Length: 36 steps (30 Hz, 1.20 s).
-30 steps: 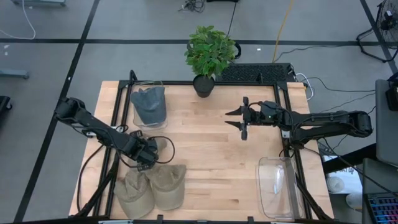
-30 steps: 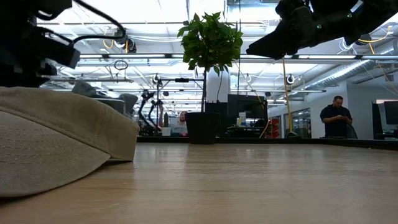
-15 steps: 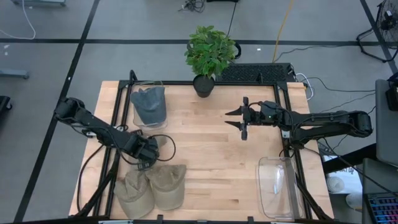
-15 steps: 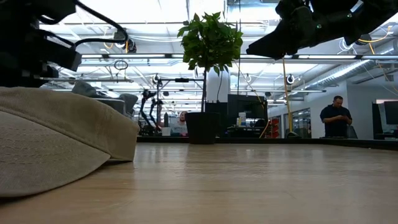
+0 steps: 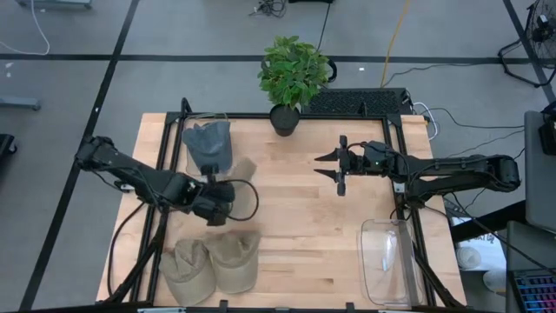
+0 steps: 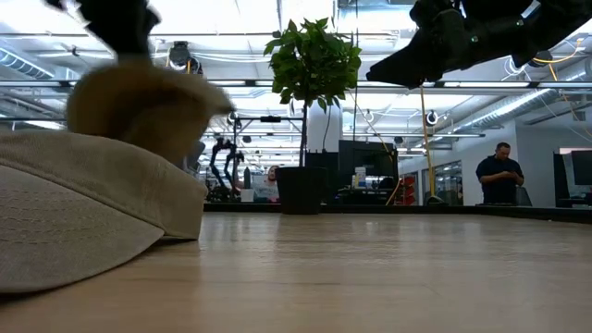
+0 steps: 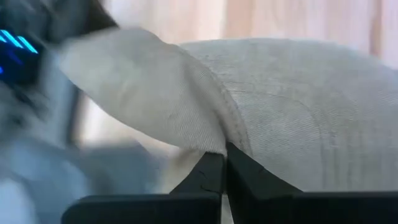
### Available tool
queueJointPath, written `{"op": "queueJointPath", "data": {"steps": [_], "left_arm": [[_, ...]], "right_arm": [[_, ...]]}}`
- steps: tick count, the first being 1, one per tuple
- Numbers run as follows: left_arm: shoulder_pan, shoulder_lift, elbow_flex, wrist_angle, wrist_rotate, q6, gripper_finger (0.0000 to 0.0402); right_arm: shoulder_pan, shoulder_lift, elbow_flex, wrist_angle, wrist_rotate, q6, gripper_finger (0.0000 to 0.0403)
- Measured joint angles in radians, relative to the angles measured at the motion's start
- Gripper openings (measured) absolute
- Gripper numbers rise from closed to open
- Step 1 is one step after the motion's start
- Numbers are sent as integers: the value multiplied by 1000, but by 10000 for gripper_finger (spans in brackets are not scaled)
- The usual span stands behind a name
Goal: Pick & Place hat
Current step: Put the top left brown cap into the right transparent bin
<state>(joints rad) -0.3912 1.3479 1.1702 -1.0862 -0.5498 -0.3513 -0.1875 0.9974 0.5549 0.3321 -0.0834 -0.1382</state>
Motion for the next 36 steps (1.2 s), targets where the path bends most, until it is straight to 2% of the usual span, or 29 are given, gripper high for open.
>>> {"op": "queueJointPath", "data": {"steps": [5, 8, 11, 15, 19, 23, 27, 36], "left_arm": [[18, 30, 61, 142, -137, 290, 5], [43, 41, 64, 244, -163, 447, 4], [72, 44, 64, 265, -195, 515, 4], [115, 43, 64, 309, -295, 553, 5], [157, 42, 64, 433, -373, 621, 5], [176, 42, 64, 566, -377, 778, 4], [190, 42, 64, 675, -371, 858, 5], [210, 117, 64, 721, -338, 967, 3]], "right_arm": [[0, 6, 0, 53, 0, 25, 144], [0, 21, 0, 91, 0, 49, 144], [1, 51, 0, 139, -5, 72, 144], [7, 102, 0, 228, -46, 79, 144], [21, 179, 0, 384, -53, 137, 144], [25, 268, 0, 543, -51, 238, 144], [12, 354, 2, 693, -49, 349, 144], [-8, 454, 8, 895, -49, 497, 144]]}}
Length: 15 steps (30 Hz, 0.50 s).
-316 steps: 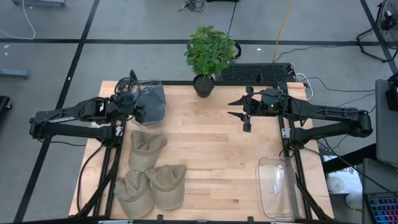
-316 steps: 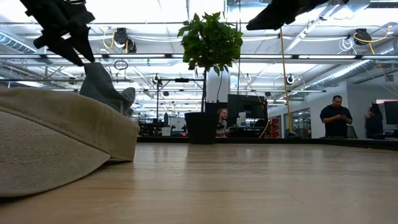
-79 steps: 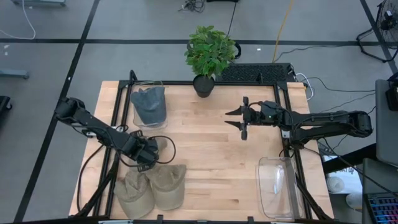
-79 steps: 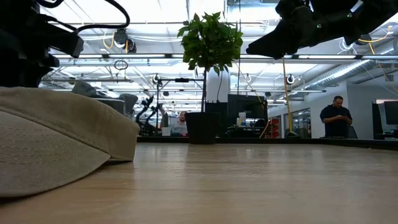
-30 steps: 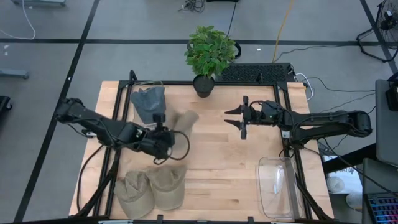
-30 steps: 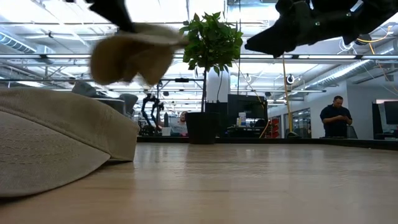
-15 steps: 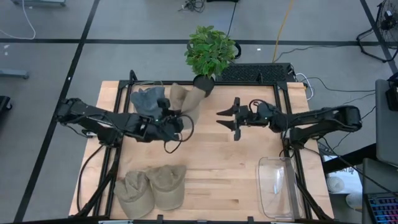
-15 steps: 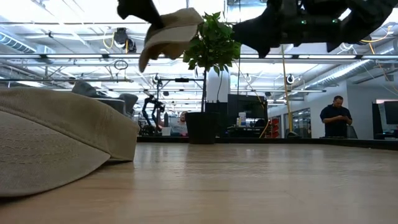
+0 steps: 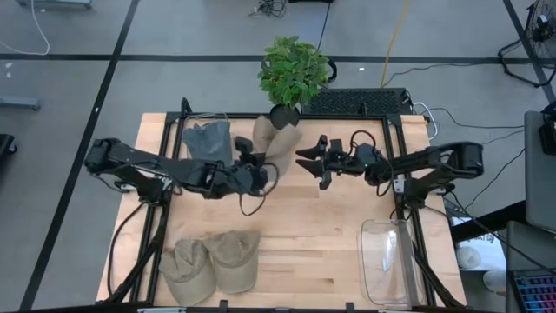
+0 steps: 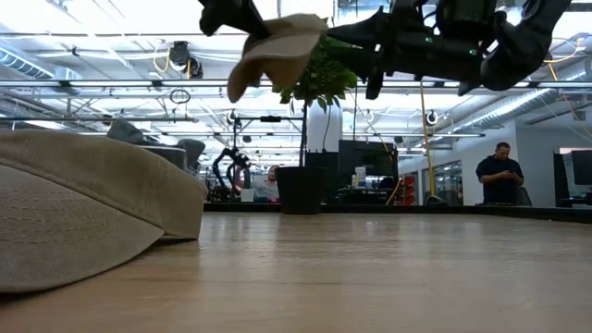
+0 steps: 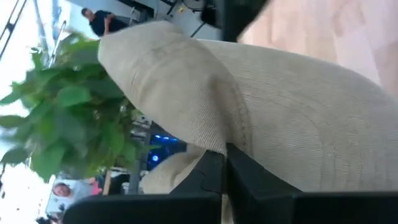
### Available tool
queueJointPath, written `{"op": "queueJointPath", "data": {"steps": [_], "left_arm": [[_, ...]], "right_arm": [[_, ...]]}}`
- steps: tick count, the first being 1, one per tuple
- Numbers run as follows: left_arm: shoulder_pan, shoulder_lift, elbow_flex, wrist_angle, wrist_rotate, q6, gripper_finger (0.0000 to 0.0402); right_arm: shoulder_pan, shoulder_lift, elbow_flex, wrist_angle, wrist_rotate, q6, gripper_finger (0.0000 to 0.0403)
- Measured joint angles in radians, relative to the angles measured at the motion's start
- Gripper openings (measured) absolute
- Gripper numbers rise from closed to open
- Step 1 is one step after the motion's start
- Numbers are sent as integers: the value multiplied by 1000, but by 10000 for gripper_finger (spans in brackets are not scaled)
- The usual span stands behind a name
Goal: Pick & Place hat
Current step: Put the top left brown cap into the right transparent bin
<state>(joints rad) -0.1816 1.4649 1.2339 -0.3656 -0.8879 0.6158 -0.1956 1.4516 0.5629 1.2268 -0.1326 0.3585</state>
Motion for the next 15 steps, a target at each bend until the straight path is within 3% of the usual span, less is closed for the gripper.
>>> {"op": "queueJointPath", "data": {"steps": [15], "left_arm": [[-12, 38, -1, 96, -18, 133, 4]], "right_arm": [[0, 51, 27, -10, 50, 23, 144]]}}
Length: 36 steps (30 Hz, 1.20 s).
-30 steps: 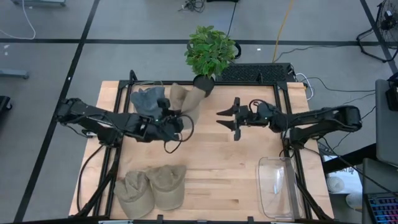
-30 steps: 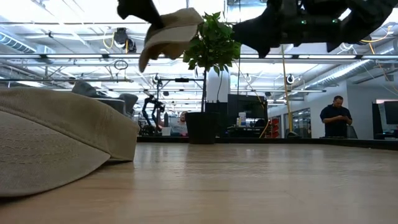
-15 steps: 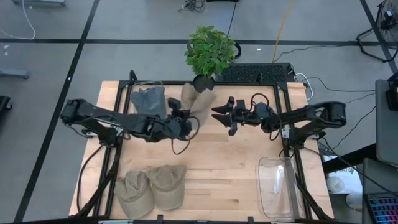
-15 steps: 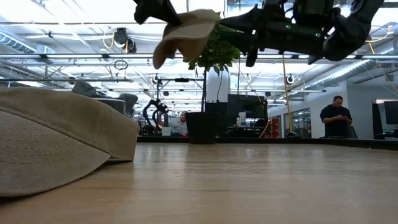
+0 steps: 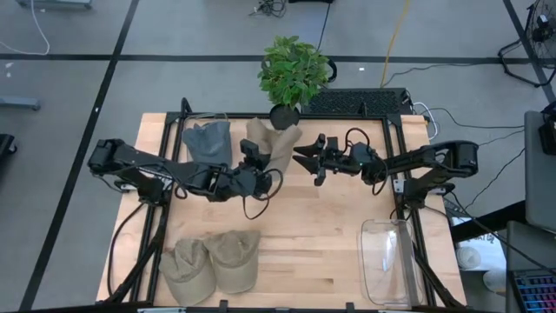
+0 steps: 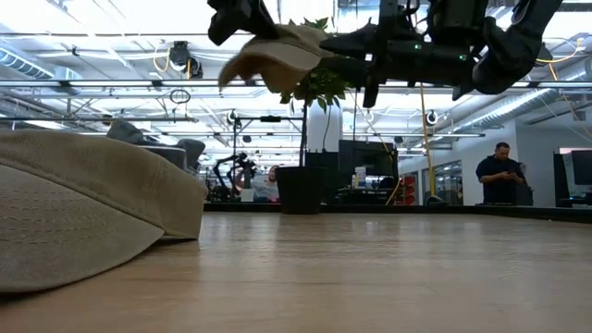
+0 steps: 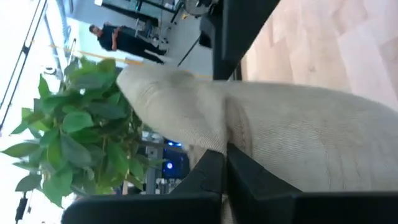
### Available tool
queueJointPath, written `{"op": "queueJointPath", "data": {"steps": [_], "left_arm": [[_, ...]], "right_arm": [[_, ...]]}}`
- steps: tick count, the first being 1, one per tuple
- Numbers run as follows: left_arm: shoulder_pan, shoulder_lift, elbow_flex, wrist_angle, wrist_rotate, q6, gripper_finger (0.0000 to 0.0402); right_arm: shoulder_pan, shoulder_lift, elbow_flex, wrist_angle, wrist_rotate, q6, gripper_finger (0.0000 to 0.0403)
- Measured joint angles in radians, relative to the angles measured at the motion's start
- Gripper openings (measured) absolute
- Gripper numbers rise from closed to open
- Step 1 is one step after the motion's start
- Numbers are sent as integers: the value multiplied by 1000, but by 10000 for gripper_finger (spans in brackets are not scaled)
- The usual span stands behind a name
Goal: Pick & Place hat
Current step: Put the top left brown cap into the right transparent bin
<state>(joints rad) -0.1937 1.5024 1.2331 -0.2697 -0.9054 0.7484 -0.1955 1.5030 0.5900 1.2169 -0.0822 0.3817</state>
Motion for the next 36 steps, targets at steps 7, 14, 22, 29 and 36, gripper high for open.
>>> {"op": "queueJointPath", "data": {"steps": [7, 14, 22, 29, 36], "left_arm": [[-10, 2, 0, 36, -7, 38, 4], [-20, 2, 0, 41, -77, 96, 4], [-20, 2, 0, 39, -124, 123, 4], [-20, 2, 1, 38, -130, 131, 3], [-20, 2, 1, 37, -96, 104, 3]], "right_arm": [[0, 0, 1, 2, 0, 22, 144], [2, 0, 2, -29, -11, 26, 144], [2, 0, 2, -45, -15, 28, 144], [2, 0, 2, -39, -54, 58, 144], [1, 0, 6, -1, -45, 71, 144]]}}
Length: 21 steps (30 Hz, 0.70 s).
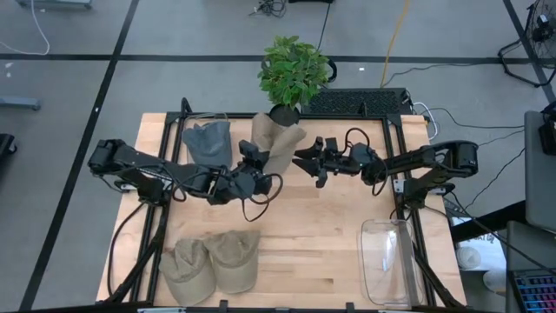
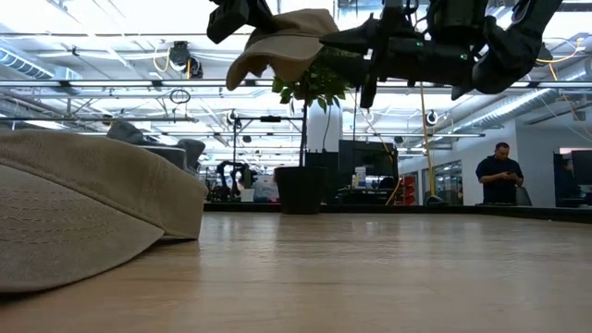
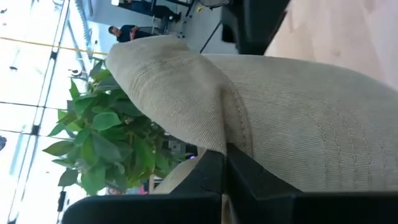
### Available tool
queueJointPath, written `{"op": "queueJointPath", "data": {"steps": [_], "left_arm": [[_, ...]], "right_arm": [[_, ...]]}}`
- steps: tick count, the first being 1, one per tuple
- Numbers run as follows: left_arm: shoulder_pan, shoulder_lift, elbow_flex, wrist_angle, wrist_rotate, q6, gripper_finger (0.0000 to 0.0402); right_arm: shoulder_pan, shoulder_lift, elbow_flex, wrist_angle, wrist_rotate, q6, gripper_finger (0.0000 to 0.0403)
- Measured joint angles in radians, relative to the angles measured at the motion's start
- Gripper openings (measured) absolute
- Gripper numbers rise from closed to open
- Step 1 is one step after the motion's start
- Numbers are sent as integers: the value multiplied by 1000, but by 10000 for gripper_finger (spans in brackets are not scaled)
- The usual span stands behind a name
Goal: Pick & Place hat
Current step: Put the top left brown cap into the right transparent bin
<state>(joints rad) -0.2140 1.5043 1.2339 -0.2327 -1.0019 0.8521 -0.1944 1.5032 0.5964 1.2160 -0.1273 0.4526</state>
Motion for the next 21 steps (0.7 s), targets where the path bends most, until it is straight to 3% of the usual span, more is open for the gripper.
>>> {"op": "queueJointPath", "data": {"steps": [14, 17, 21], "left_arm": [[-1, 0, 0, 2, 34, -29, 4], [-1, 0, 0, -1, 42, -47, 6], [-1, 0, 0, -1, 46, -59, 4]], "right_arm": [[33, 0, 72, -86, -6, -118, 135], [38, 0, 72, -84, -7, -144, 97], [40, 0, 72, -88, -19, -200, 14]]}}
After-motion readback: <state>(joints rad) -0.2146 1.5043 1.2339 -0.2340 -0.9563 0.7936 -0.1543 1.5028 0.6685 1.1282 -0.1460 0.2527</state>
